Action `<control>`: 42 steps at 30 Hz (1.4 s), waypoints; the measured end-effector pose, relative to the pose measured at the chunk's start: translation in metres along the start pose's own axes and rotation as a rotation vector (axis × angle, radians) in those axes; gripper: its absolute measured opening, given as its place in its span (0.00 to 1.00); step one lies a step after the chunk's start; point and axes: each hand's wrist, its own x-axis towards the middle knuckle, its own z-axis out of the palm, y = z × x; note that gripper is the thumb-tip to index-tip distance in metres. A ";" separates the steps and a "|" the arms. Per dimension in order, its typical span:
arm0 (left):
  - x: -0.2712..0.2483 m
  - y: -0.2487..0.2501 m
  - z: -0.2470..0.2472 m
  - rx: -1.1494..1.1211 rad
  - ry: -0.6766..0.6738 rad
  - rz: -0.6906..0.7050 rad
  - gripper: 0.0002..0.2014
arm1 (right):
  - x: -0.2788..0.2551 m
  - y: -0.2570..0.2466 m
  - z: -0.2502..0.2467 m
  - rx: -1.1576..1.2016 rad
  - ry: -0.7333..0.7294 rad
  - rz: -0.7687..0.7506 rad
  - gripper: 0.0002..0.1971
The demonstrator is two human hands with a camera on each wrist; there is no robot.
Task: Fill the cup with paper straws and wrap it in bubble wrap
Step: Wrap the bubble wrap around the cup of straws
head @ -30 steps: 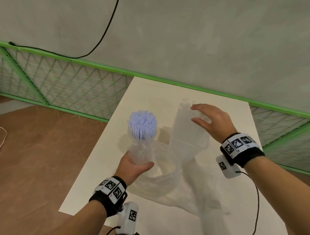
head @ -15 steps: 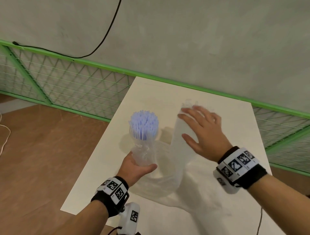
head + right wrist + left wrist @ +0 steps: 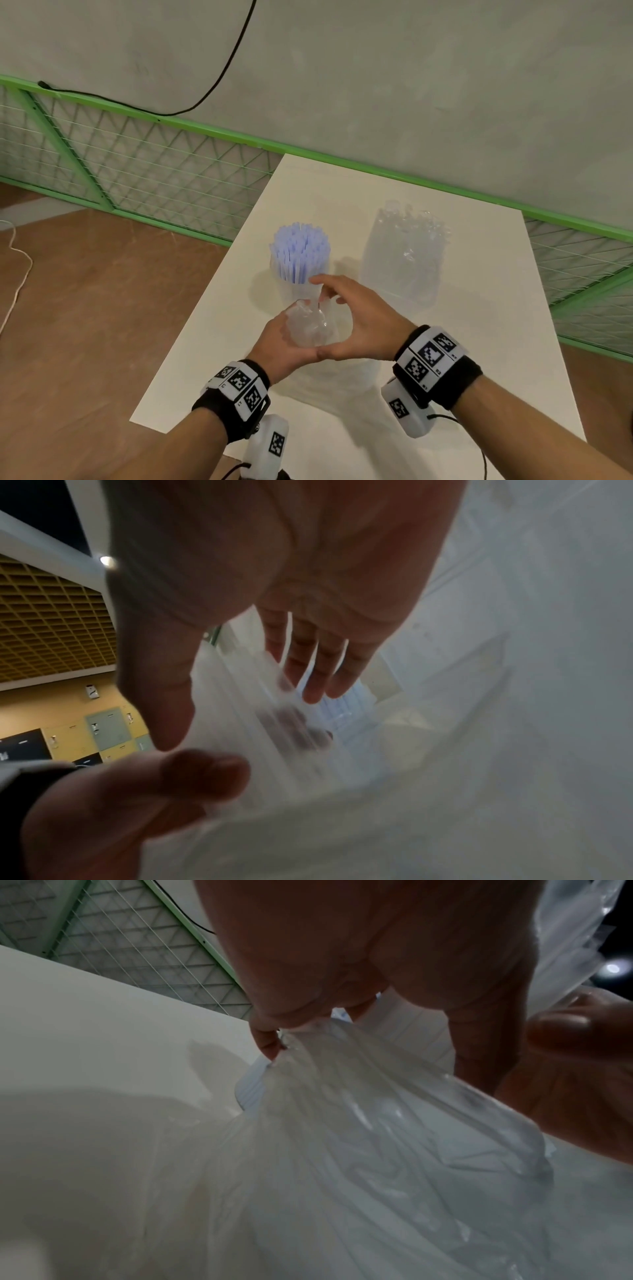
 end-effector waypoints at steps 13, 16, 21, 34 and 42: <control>0.002 0.009 -0.001 -0.094 -0.007 -0.017 0.31 | 0.005 0.002 0.016 0.142 0.117 0.102 0.36; 0.004 0.013 0.000 -0.053 -0.029 -0.022 0.26 | 0.010 0.003 0.016 0.224 0.114 0.117 0.42; 0.003 0.018 -0.002 0.023 -0.052 -0.016 0.25 | 0.014 0.008 0.015 0.182 0.082 0.114 0.39; 0.005 0.019 -0.002 0.074 -0.006 -0.028 0.11 | -0.002 -0.005 0.031 0.276 0.429 -0.053 0.19; 0.006 0.026 0.010 0.109 0.050 0.049 0.11 | -0.007 -0.005 0.039 0.350 0.616 0.034 0.14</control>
